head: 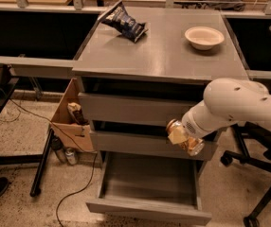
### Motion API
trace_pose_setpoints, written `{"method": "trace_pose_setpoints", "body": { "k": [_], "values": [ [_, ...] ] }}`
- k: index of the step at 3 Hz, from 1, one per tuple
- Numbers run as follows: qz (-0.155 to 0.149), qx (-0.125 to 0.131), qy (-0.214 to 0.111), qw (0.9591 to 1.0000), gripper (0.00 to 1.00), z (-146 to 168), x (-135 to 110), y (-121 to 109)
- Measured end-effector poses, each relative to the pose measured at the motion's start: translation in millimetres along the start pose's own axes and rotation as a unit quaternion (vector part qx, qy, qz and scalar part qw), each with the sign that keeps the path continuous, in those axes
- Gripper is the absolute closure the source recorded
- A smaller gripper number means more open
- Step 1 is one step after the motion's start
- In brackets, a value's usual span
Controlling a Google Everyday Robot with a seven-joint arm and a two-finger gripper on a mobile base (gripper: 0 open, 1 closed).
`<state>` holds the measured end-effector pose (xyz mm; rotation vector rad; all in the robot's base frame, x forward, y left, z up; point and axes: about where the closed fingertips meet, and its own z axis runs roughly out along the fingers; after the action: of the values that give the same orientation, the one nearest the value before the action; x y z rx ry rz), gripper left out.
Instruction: Pick orange can from bottom drawer and place on counter
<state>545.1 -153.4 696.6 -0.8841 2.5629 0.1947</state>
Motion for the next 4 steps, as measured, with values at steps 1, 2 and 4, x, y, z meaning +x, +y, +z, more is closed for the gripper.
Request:
{"method": "trace_pose_setpoints", "body": {
  "k": [1,2,4],
  "values": [
    [-0.006,0.035,-0.013,0.9993,1.0,-41,-11,-7],
    [-0.014,0.067,-0.023,0.9974,1.0,-76,-30,-15],
    [-0.038,0.115,-0.035,0.992,1.0,-132,-85,-25]
  ]
}}
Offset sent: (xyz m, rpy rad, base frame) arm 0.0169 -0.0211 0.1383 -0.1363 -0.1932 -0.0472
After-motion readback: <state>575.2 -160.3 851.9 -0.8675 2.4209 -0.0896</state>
